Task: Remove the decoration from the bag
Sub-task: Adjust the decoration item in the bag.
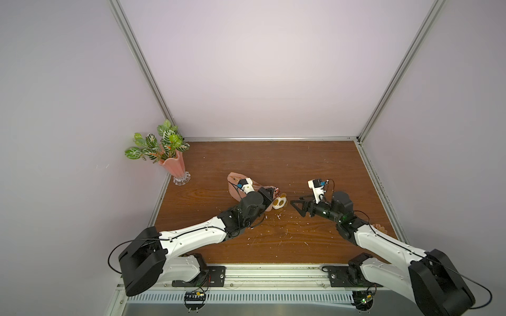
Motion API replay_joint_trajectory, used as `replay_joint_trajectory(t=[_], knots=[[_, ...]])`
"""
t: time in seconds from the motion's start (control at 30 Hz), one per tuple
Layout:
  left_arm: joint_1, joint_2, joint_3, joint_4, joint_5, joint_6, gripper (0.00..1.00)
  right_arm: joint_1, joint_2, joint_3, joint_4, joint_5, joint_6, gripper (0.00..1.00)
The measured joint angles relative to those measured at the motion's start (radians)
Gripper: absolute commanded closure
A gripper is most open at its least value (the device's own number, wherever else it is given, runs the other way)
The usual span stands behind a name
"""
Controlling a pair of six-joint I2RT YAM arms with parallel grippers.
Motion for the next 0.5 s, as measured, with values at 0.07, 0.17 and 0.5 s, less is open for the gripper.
replay_joint_trajectory(t=[0.07, 0.17, 0.5], knots=[[0.0, 0.0, 0.0, 0.0, 0.001, -0.003, 1.0, 0.003, -0.042, -0.005, -0.019, 0.024, 0.0, 0.15], [0.0, 0.0, 0.0, 0.0, 0.004, -0.014, 1.0, 0.014, -0.097, -0.009, -0.046, 0.069, 0.001, 0.15], [0.0, 0.003, -0.008, 0.048, 0.027, -0.13, 1.0, 0.228, -0.142, -0.01, -0.043, 0.357, -0.034, 0.17]])
